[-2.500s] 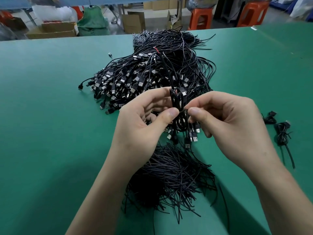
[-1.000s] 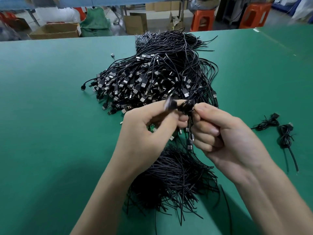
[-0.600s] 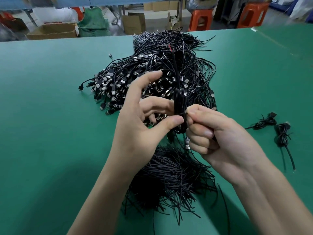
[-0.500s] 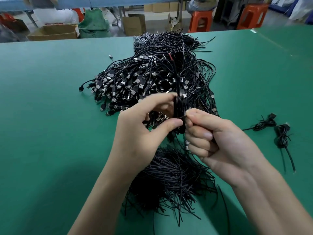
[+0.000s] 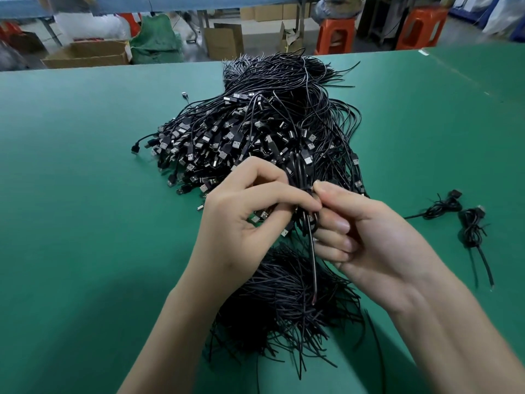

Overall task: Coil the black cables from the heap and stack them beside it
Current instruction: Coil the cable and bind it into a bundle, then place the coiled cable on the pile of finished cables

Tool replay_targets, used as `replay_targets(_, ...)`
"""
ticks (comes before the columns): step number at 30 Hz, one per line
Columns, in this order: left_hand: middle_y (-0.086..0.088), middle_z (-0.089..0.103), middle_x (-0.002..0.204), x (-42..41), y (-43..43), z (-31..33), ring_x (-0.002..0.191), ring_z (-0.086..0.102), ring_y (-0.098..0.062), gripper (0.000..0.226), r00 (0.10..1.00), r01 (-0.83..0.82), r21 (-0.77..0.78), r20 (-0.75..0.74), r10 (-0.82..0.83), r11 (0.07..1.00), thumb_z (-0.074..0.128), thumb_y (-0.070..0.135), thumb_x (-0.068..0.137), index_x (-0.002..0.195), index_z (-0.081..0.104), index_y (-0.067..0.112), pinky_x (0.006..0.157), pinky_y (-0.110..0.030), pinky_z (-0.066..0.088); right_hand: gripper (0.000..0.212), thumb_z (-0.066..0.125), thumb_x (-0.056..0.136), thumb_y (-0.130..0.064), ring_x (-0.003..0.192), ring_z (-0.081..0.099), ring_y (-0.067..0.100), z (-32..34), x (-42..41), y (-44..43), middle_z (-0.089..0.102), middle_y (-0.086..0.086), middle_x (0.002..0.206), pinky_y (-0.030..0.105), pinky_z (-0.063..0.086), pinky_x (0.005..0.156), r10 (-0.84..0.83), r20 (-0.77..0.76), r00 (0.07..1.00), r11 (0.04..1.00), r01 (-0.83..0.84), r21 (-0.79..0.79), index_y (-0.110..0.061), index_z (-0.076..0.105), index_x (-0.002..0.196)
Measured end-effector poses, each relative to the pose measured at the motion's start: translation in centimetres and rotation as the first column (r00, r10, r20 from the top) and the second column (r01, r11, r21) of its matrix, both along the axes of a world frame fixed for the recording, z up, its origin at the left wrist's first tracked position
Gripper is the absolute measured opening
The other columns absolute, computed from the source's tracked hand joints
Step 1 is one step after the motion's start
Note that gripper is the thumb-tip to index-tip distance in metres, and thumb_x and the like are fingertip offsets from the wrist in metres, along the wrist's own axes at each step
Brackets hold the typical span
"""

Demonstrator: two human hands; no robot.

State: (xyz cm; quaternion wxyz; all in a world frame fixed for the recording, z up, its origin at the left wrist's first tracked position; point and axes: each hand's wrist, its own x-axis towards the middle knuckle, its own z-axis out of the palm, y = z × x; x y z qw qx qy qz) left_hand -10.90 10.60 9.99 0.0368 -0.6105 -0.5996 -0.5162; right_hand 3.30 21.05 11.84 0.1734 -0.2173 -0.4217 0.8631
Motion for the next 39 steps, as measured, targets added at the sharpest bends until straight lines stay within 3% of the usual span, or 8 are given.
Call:
replay_targets(4,0.002,0.067,0.101,0.5,0.4,-0.5,0.099,0.064,-0.015,0.038,0.990,0.007,-0.018,0.140,-0.005,1.000,0.064,-0.015,0.089,0.093,0.078,0.020,0.086,-0.017,0.044,0.037,0.050,0.104,-0.044,0.055,0.044,0.011,-0.4,-0.1,-0.5,0.050,-0.009,0.062,0.022,0.035,0.049,-0.153,0.107,0.982,0.884,0.088,0.459,-0.030,0.060,0.071)
replay_targets(9,0.014,0.072,0.098,1.5,0.7,-0.7,0.096,0.067,-0.012,0.025,0.967,-0.026,-0.051,0.253,0.038,0.998,0.070,-0.001,0.093,0.100,0.069,0.023,0.073,-0.028,0.046,0.039,0.056,0.102,-0.036,0.054,0.055,0.014,-0.4,-0.1,0.1,0.055,0.000,0.062,0.025,0.042,0.047,-0.220,0.096,0.971,0.806,0.125,0.579,0.001,0.053,0.087)
replay_targets(13,0.018,0.074,0.104,1.8,0.8,-0.2,0.108,0.068,-0.011,0.021,0.953,0.014,-0.150,0.302,0.032,0.989,0.071,0.013,0.096,0.109,0.063,0.028,0.075,-0.029,0.049,0.038,0.063,0.098,-0.040,0.050,0.049,0.015,-0.3,1.7,3.3,0.052,-0.003,0.057,0.026,0.038,0.048,-0.312,0.190,0.931,0.695,0.088,0.714,-0.017,0.054,0.069)
replay_targets(18,0.022,0.070,0.107,0.3,2.9,0.1,0.100,0.065,0.003,0.020,0.954,-0.048,-0.363,0.259,0.151,0.930,0.071,0.023,0.095,0.112,0.065,0.034,0.079,-0.020,0.051,0.041,0.063,0.094,-0.046,0.067,0.053,0.026,-2.6,5.4,9.4,0.060,0.003,0.067,0.035,0.034,0.057,-0.776,0.302,0.554,0.292,-0.109,0.950,-0.011,0.056,0.074)
replay_targets(24,0.009,0.063,0.130,-2.7,8.5,0.6,0.109,0.062,-0.006,0.044,0.963,-0.242,-0.467,-0.006,0.271,0.850,0.066,0.026,0.098,0.141,0.056,0.021,0.100,-0.029,0.050,0.045,0.064,0.092,-0.049,0.111,0.060,0.036,-5.0,8.3,12.7,0.066,0.015,0.116,0.045,0.048,0.085,-0.842,0.464,0.276,0.414,-0.221,0.883,-0.013,0.059,0.119)
replay_targets(28,-0.007,0.059,0.141,-4.3,11.9,0.3,0.122,0.060,-0.021,0.048,0.917,-0.399,-0.466,-0.188,0.353,0.790,0.059,0.026,0.102,0.148,0.053,0.014,0.109,-0.037,0.044,0.060,0.066,0.093,-0.048,0.124,0.055,0.035,-5.2,6.7,11.7,0.055,0.017,0.136,0.048,0.047,0.100,-0.765,0.521,0.378,0.394,-0.364,0.844,-0.012,0.054,0.138)
replay_targets(32,-0.006,0.066,0.127,-5.1,14.1,-0.3,0.118,0.061,-0.025,0.035,0.875,-0.484,-0.478,-0.277,0.397,0.733,0.060,0.033,0.102,0.132,0.066,0.017,0.100,-0.037,0.045,0.059,0.060,0.095,-0.054,0.126,0.055,0.029,-5.7,5.2,10.3,0.055,0.010,0.142,0.046,0.048,0.101,-0.613,0.679,0.405,0.419,-0.562,0.713,-0.016,0.054,0.141)
replay_targets(39,0.002,0.073,0.110,-5.3,14.8,-0.4,0.106,0.067,-0.028,0.015,0.776,-0.627,-0.397,-0.394,0.492,0.670,0.065,0.031,0.098,0.108,0.074,0.027,0.076,-0.033,0.040,0.041,0.061,0.096,-0.047,0.119,0.056,0.017,-4.9,3.8,8.7,0.063,0.001,0.127,0.035,0.044,0.094,-0.596,0.519,0.612,0.321,-0.410,0.853,-0.022,0.062,0.128)
